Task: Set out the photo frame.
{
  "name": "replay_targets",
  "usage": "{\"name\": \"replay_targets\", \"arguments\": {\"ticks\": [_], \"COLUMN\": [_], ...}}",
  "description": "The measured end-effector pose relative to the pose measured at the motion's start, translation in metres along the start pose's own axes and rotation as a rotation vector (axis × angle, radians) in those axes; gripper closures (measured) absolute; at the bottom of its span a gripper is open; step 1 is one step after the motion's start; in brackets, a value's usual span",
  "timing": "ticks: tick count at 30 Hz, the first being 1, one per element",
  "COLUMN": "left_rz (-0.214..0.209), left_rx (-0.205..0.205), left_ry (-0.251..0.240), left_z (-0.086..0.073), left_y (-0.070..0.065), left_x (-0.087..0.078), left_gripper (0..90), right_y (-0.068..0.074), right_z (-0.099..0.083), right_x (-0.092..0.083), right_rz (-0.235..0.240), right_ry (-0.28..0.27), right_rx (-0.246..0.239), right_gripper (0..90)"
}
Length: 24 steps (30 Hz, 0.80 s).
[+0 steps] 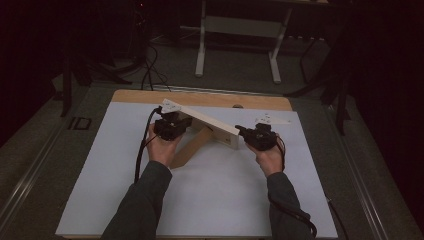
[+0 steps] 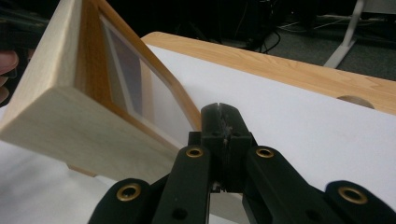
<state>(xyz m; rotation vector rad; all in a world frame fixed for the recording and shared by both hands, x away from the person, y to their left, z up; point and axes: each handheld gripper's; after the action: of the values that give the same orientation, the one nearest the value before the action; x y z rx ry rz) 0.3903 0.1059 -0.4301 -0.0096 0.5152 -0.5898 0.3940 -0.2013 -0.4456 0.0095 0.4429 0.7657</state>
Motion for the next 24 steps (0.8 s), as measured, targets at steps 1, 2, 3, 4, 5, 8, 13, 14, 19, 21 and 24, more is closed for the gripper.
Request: {"name": "replay_targets", "arguments": {"ticks": [1,2,3,4,5,8,13,14,19,21,24], "left_rz": [0.002,0.002,0.002,0.004,0.004,0.003,0.002,0.002,0.004,0.005,0.006], "left_rx": [0.000,-0.001,0.000,0.003,0.004,0.001,0.004,0.001,-0.001,-0.001,0.011], "left_ry": [0.000,0.001,0.001,0.001,0.002,0.001,0.002,0.001,0.003,0.003,0.007], "left_z": [0.0000,0.0000,0.0000,-0.0001,-0.0001,-0.0001,0.0008,0.0009,0.0016,0.0020,0.0030], "left_y": [-0.0006,-0.0012,-0.0014,-0.0018,-0.0019,-0.0020,-0.0039,-0.0046,-0.0059,-0.0062,-0.0075], "left_x": [0.0005,0.0010,0.0012,0.0014,0.0014,0.0021,0.0034,0.0036,0.0038,0.0041,0.0037], "left_gripper": [90.0,90.0,90.0,90.0,90.0,90.0,90.0,90.0,90.0,90.0,90.0], "right_y": [0.0004,0.0008,0.0014,0.0016,0.0017,0.0017,0.0032,0.0037,0.0053,0.0062,0.0077], "right_z": [-0.0002,-0.0002,-0.0002,0.0000,0.0002,0.0004,-0.0002,-0.0004,-0.0006,-0.0003,0.0008], "right_x": [0.0001,0.0004,0.0008,0.0011,0.0010,0.0011,0.0011,0.0010,-0.0003,-0.0011,-0.0019], "right_rz": [0.002,0.006,0.006,0.005,0.007,0.010,0.015,0.016,0.020,0.024,0.027], "right_ry": [-0.001,-0.001,0.000,-0.001,-0.001,-0.001,-0.001,0.001,0.001,0.000,0.003], "right_rx": [0.001,0.001,-0.001,-0.002,0.000,-0.001,-0.005,-0.006,-0.017,-0.019,-0.025], "right_gripper": [89.8,89.8,89.8,89.8,89.8,89.9,89.8,89.9,89.9,89.9,89.9]}}
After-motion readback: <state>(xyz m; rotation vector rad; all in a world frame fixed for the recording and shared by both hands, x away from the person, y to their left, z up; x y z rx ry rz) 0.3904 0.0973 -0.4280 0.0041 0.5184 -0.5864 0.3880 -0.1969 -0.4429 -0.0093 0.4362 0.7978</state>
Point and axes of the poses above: each handheld gripper's, and its own axes: x roughly forward along the jaws, z roughly out of its top, y roughly to its left, and after that the axes turned 3 degrees about -y, right-handed
